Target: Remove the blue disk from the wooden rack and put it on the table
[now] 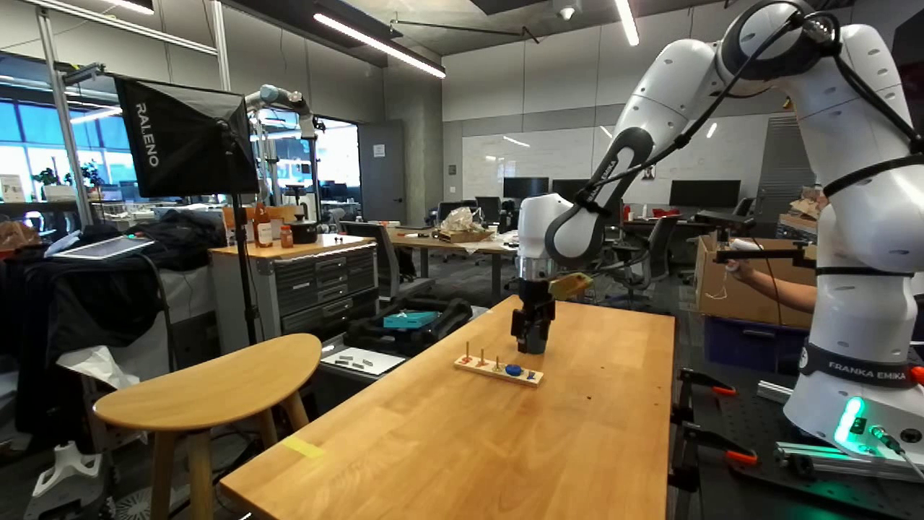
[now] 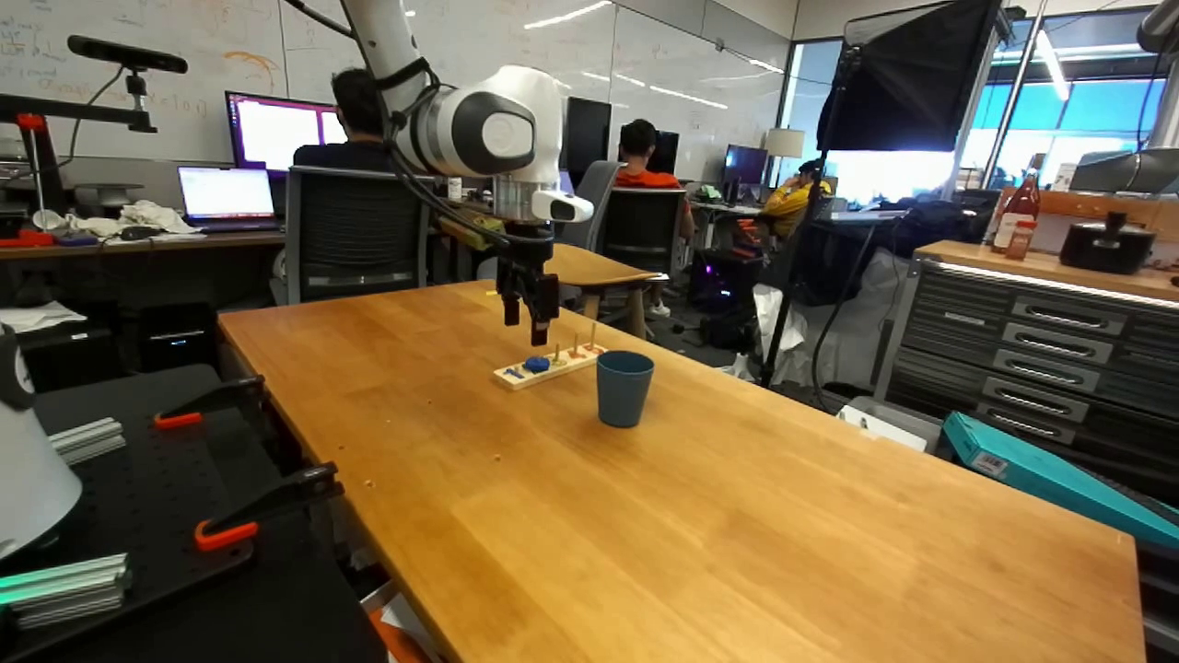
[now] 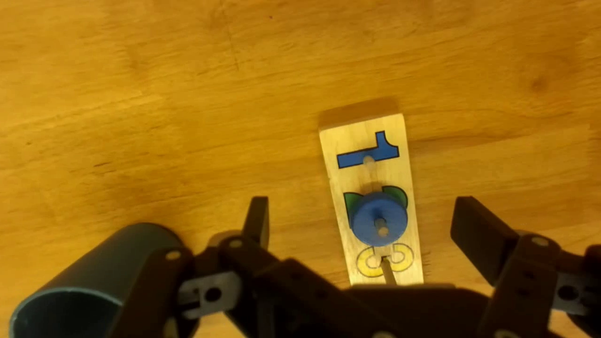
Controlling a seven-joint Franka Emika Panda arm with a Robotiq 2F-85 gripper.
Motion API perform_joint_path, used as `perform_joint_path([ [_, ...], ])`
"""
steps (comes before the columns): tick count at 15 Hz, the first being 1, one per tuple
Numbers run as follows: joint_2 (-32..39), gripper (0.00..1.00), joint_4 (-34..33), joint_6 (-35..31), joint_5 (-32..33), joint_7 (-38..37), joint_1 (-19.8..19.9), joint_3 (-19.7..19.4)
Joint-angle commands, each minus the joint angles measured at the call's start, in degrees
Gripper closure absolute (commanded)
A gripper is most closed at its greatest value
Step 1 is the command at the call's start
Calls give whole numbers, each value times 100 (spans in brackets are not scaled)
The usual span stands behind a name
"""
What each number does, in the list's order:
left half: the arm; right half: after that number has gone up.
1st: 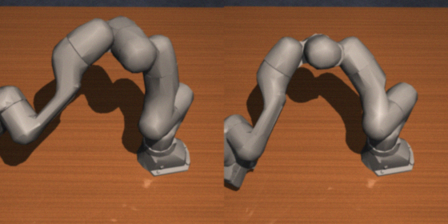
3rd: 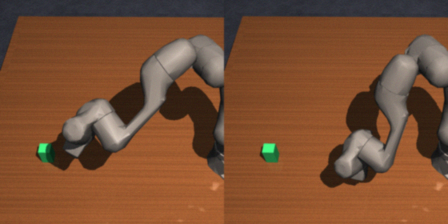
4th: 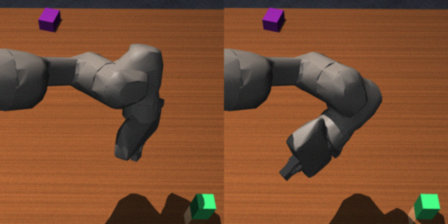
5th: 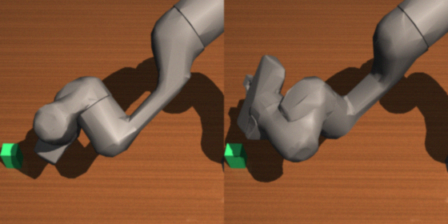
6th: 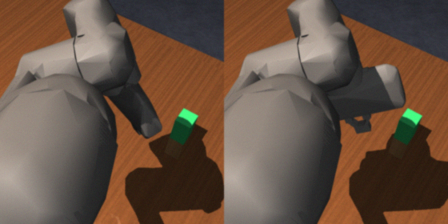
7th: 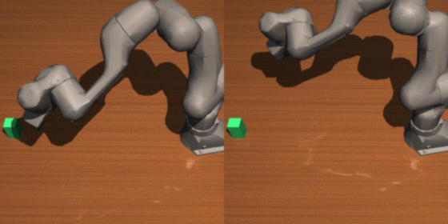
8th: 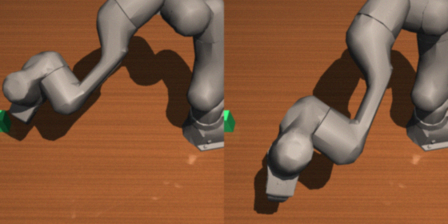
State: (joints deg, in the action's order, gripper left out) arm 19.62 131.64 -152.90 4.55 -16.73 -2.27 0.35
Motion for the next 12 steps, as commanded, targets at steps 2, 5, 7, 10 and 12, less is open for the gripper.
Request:
perform_joint_path([
  [2, 525, 0, -154, -812, -118, -38, -186, -162],
  [5, 756, 0, -251, -999, -198, -35, -270, -173],
  [7, 917, 0, -371, -995, -236, -83, -363, -205],
  [10, 1105, 0, -592, -878, -228, -236, -561, -324],
  [12, 1193, 0, -742, -800, -206, -356, -697, -419],
])
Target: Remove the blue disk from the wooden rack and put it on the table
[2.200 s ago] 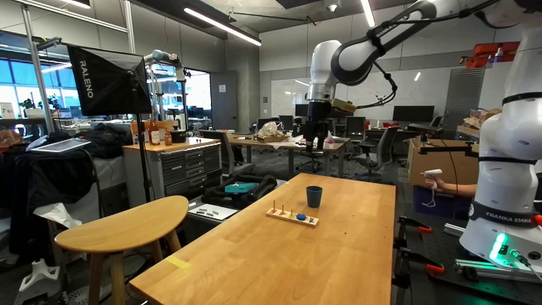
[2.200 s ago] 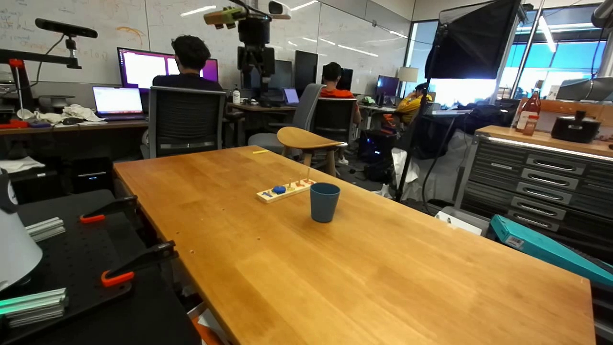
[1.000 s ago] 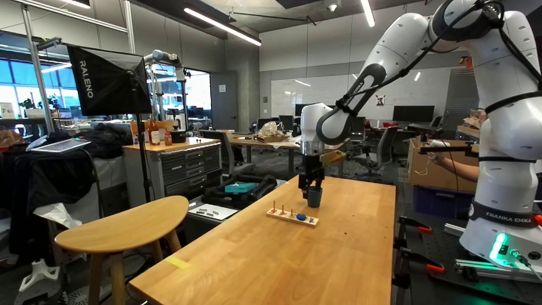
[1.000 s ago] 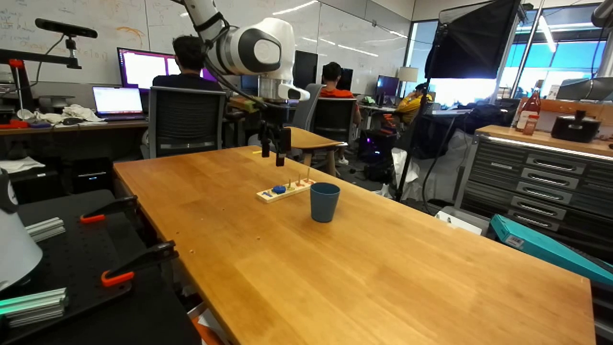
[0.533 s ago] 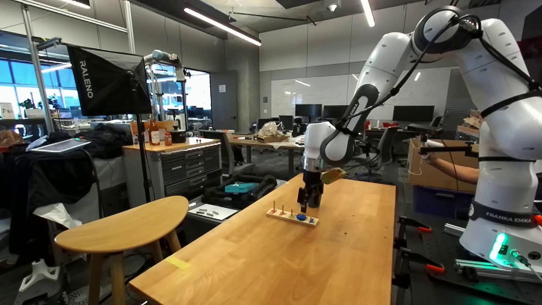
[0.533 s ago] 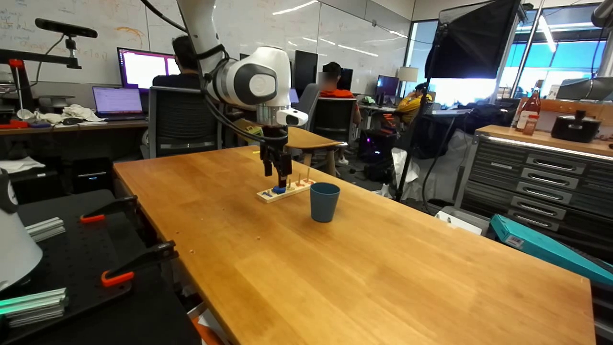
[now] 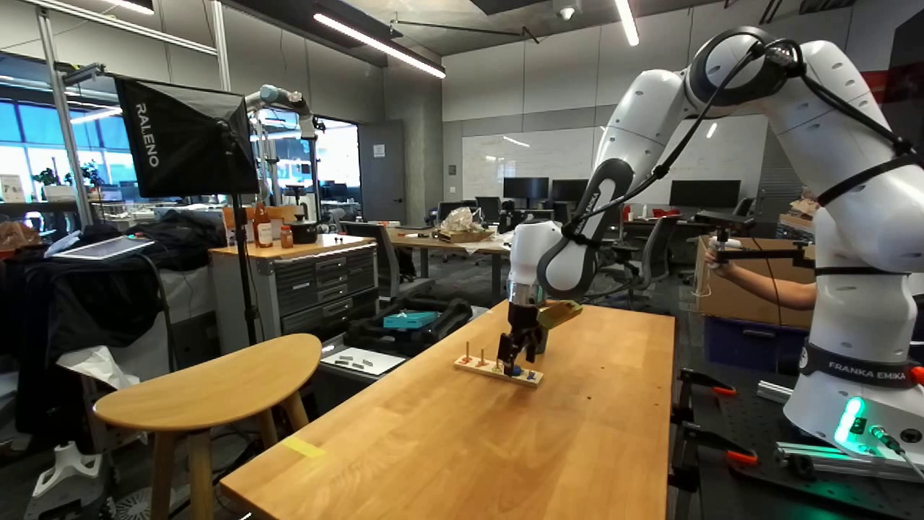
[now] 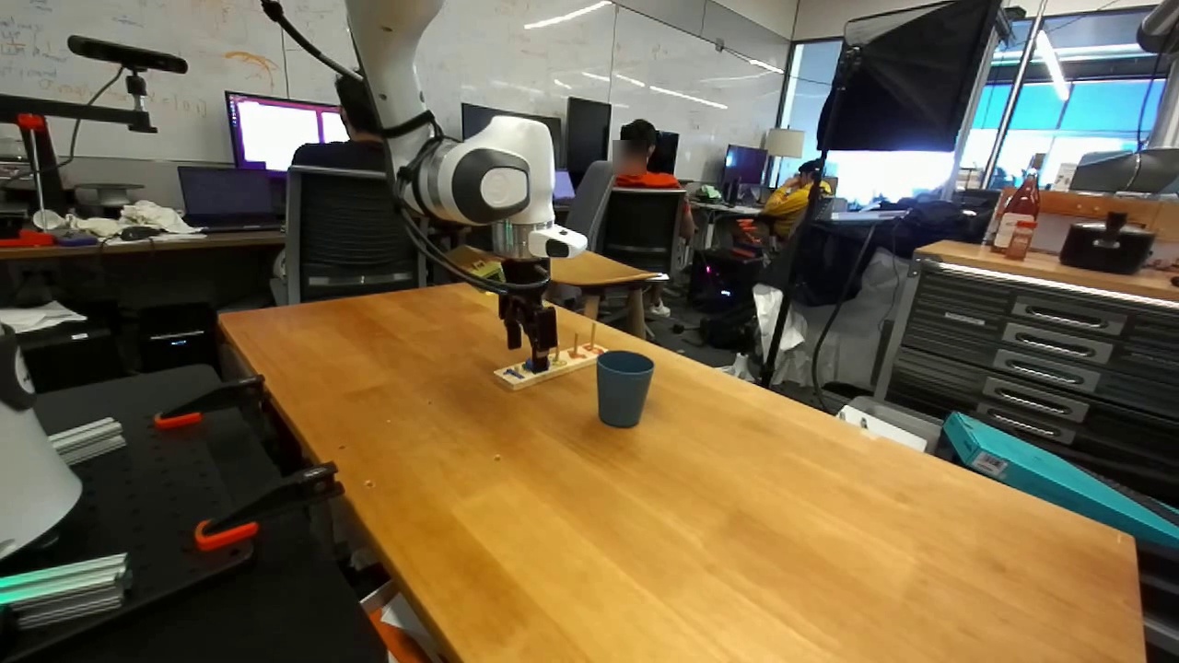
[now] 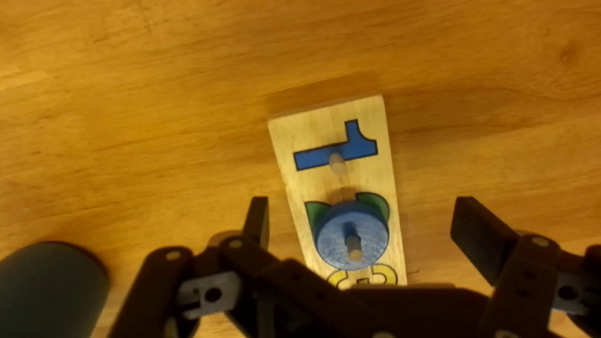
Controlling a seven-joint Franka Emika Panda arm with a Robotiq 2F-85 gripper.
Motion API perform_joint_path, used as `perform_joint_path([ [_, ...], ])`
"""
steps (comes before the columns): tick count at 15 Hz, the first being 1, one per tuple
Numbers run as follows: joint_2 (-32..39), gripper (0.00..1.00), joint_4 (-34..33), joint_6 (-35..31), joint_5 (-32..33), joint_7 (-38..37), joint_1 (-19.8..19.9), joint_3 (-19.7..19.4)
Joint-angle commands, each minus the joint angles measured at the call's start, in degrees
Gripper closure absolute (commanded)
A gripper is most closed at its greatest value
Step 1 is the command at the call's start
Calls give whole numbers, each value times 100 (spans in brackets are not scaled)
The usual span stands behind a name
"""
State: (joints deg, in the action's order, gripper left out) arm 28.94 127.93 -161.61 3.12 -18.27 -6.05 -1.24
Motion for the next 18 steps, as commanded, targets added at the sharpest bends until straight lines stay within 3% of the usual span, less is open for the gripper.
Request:
perform_joint_path([
  [1, 300, 0, -444, 103, -61, -258, -379, -303],
  [6, 398, 0, -586, 174, -63, -487, -570, -451],
  [7, 418, 25, -608, 197, -71, -504, -578, -464],
  [8, 450, 26, -686, 264, -88, -495, -550, -473],
  [15, 488, 79, -862, 541, -72, -572, -503, -564],
  [18, 397, 82, -856, 763, -92, -612, -469, -556],
])
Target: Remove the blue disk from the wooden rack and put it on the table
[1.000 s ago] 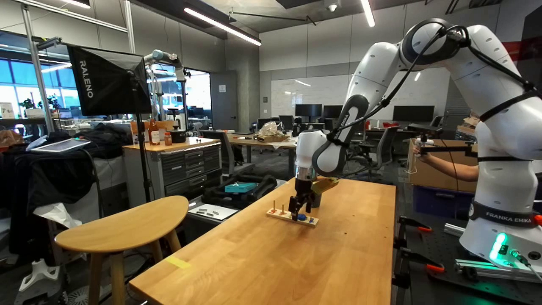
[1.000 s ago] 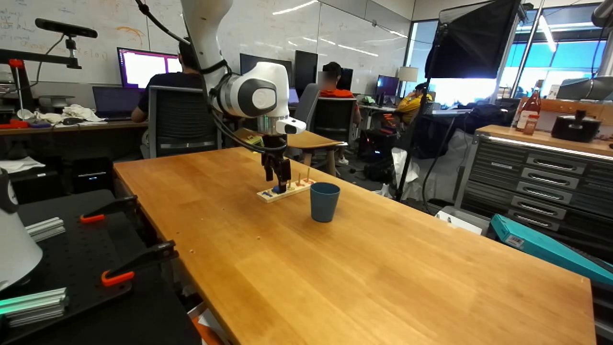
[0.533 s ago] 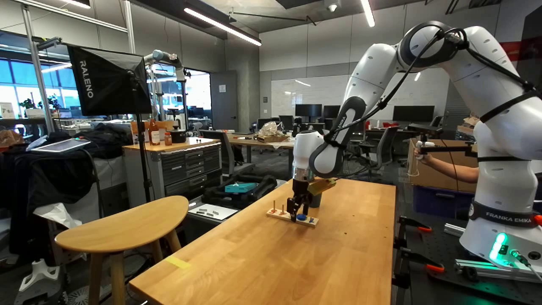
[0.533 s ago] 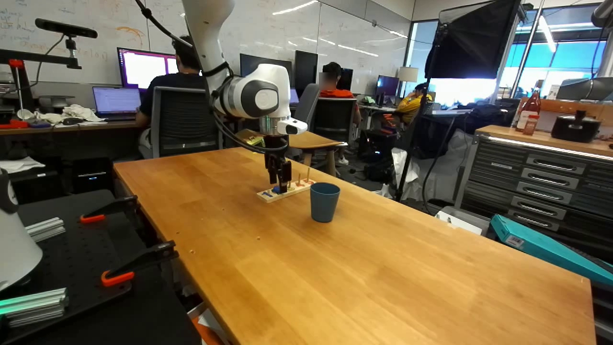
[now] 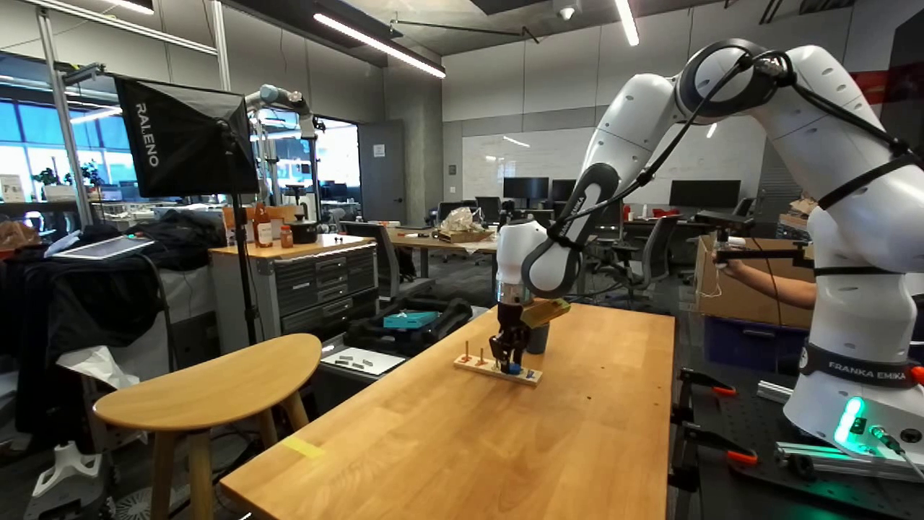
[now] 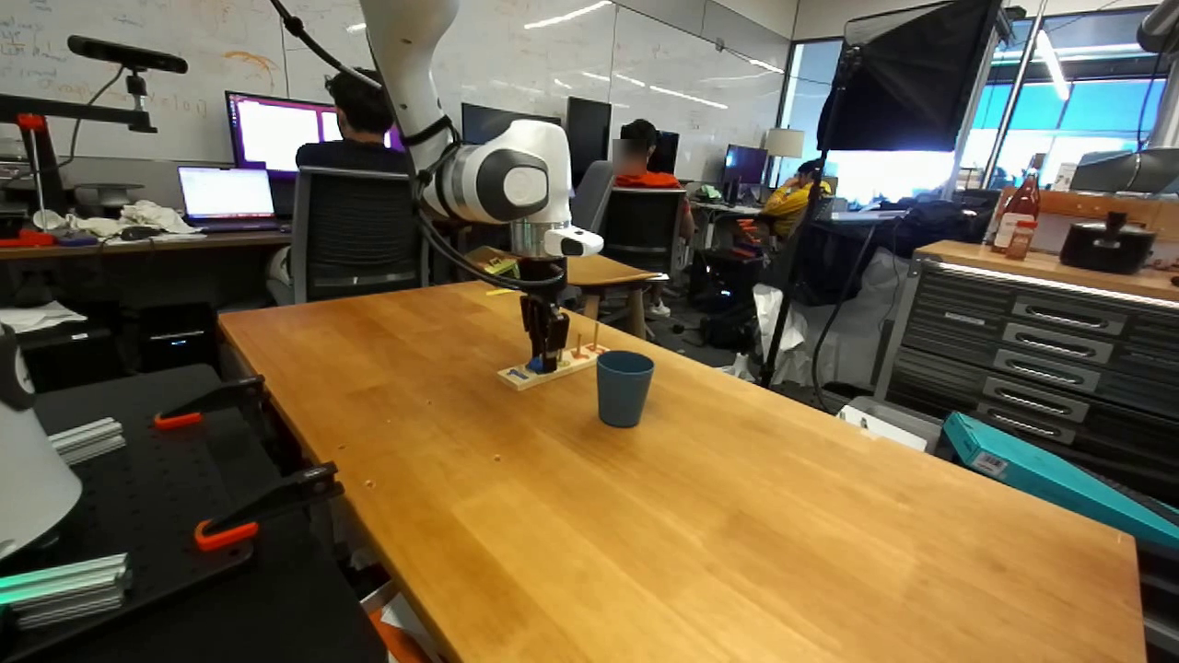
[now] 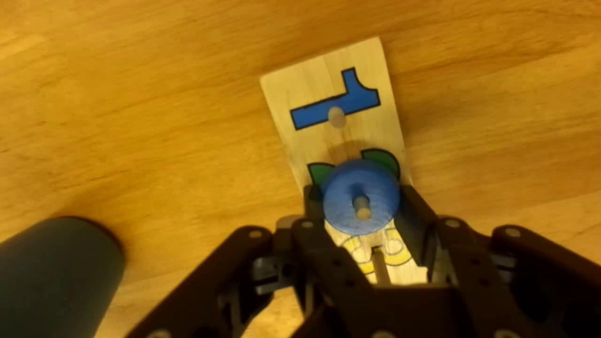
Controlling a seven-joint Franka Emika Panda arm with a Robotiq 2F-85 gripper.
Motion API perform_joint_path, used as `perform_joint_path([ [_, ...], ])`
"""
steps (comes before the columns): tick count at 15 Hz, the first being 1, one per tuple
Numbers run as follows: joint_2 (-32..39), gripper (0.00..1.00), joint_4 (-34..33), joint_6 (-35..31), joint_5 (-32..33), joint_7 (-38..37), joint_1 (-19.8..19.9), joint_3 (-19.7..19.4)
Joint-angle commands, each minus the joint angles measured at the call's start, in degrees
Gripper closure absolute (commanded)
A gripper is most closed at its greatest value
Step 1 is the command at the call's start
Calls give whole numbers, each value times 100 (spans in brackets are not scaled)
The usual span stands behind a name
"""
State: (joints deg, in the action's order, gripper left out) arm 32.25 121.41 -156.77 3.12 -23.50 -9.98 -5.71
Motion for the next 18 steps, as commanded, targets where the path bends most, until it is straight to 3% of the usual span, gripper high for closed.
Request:
perform_joint_path([
  [1, -3, 82, -194, 374, -103, -91, -65, -89],
  [10, -890, 82, -91, 1212, 40, -212, 35, -108],
  [16, -383, 82, -484, 1235, 125, -212, 412, -477],
  [17, -290, 80, -558, 1263, 92, -191, 485, -499],
  [18, -209, 58, -651, 1317, 81, -179, 540, -509],
])
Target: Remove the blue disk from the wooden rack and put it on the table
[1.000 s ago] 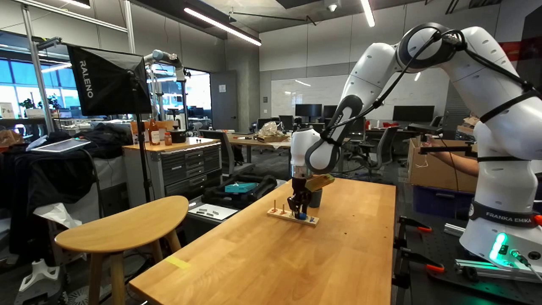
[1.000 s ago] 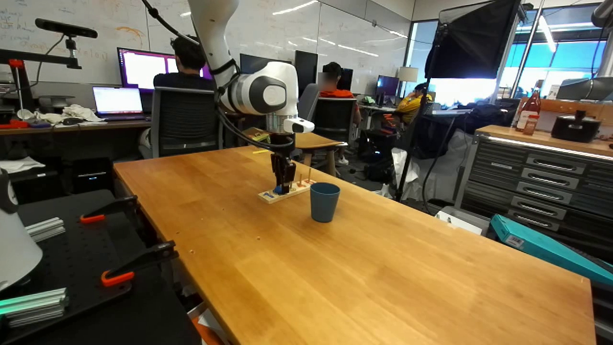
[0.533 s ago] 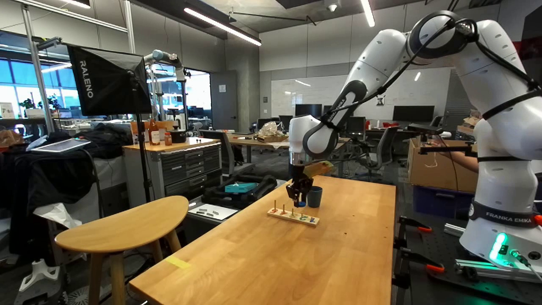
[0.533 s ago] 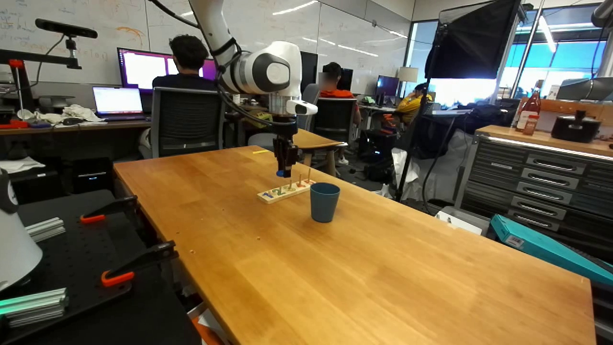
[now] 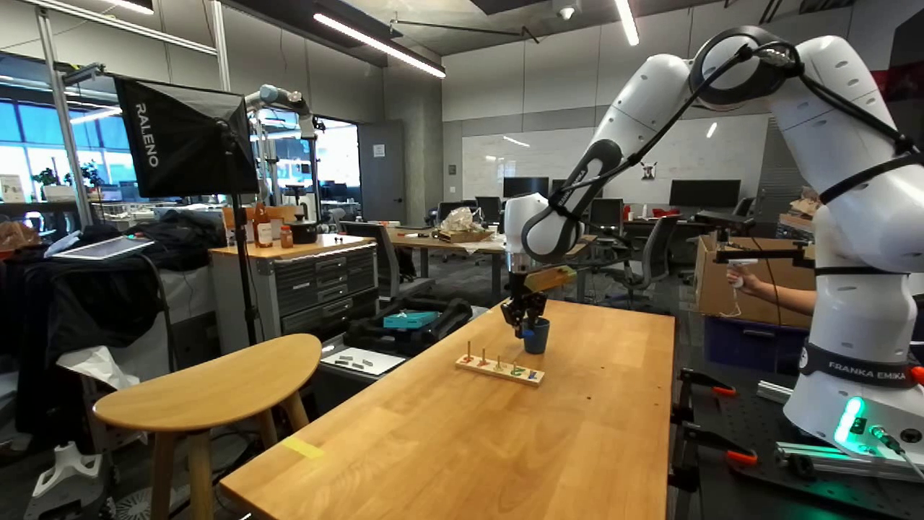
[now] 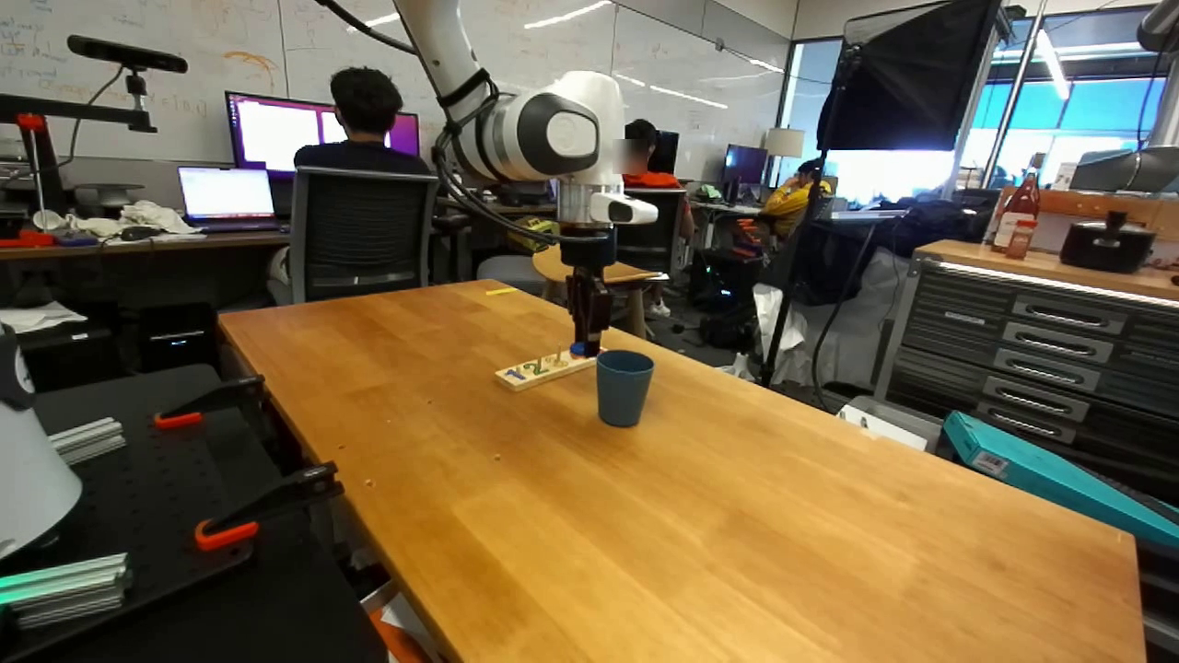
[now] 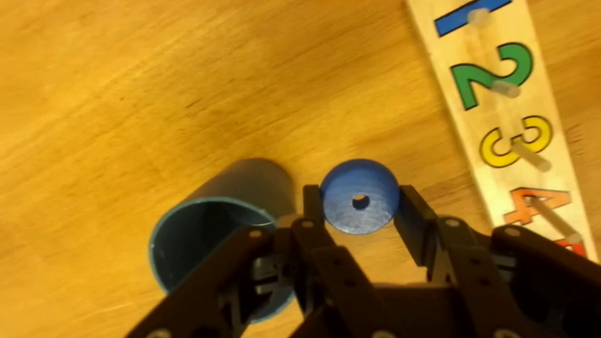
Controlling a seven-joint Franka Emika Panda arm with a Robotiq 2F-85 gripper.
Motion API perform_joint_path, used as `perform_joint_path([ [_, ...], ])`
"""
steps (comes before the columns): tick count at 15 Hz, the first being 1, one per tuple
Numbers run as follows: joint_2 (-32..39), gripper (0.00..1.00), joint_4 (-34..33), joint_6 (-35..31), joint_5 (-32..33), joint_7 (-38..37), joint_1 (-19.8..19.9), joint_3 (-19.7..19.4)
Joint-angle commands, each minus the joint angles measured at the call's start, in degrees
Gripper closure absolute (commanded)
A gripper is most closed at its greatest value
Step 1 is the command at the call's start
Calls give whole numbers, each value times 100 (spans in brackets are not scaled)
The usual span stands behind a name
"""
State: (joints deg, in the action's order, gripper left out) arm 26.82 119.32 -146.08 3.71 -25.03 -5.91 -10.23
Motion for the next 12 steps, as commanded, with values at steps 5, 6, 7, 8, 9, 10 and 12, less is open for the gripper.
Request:
perform_joint_path([
  [5, 609, 63, -740, 324, -33, 4, 225, 23],
  [6, 634, 64, -760, 327, -22, -6, 205, 29],
  [7, 662, 54, -796, 365, -33, -13, 199, 42],
  [8, 648, 28, -806, 419, -71, -3, 202, 77],
  [9, 608, 28, -789, 424, -69, -1, 187, 96],
  [10, 487, 28, -683, 437, -82, 4, 163, 141],
  [12, 256, 14, -559, 510, -99, 32, 115, 233],
])
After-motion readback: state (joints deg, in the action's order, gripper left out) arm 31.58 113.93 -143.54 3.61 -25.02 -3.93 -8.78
